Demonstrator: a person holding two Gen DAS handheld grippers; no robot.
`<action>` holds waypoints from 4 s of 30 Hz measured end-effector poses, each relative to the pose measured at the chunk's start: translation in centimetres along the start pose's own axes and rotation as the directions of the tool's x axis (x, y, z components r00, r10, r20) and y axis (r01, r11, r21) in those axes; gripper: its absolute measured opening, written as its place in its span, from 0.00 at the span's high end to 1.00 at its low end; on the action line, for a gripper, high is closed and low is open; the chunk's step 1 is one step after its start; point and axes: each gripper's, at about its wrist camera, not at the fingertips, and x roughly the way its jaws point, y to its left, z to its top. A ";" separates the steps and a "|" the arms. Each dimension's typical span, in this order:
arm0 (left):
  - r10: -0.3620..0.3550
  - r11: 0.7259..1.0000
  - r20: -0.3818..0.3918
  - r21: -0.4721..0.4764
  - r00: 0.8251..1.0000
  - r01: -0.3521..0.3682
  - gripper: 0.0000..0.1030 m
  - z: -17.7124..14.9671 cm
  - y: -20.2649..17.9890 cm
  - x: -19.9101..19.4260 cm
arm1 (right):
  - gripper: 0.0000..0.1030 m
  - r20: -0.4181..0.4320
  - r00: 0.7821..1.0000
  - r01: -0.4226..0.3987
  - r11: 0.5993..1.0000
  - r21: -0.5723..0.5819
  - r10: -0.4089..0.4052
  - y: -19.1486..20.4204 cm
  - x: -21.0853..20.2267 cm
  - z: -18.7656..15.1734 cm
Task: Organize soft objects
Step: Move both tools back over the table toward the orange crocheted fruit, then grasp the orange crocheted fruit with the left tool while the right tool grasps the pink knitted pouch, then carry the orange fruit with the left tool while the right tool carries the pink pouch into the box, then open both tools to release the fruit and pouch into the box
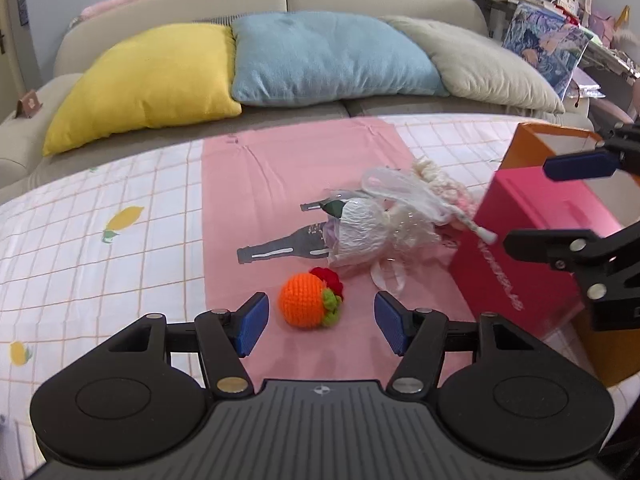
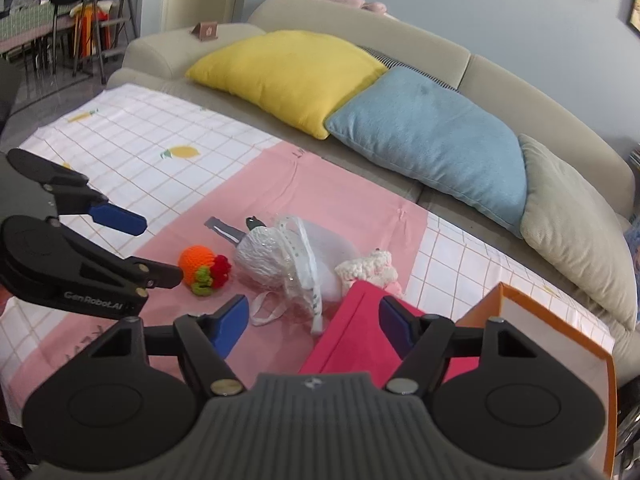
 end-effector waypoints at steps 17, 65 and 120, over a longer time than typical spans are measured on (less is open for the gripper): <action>0.012 1.000 -0.151 -0.024 0.989 -0.015 0.47 1.2 0.8 6.4 | 0.44 -0.258 0.962 -0.063 0.993 0.098 0.086 -7.1 8.9 4.8; -0.093 0.989 0.164 -0.100 0.982 0.110 0.56 5.9 -6.2 -10.2 | 0.89 0.048 0.992 -0.125 0.956 0.267 0.116 -12.1 -7.5 4.5; -0.066 0.745 -0.153 0.650 0.986 0.151 0.53 11.6 -27.8 5.4 | 0.52 -0.172 0.985 0.055 0.899 0.435 0.023 -23.0 -5.3 -13.4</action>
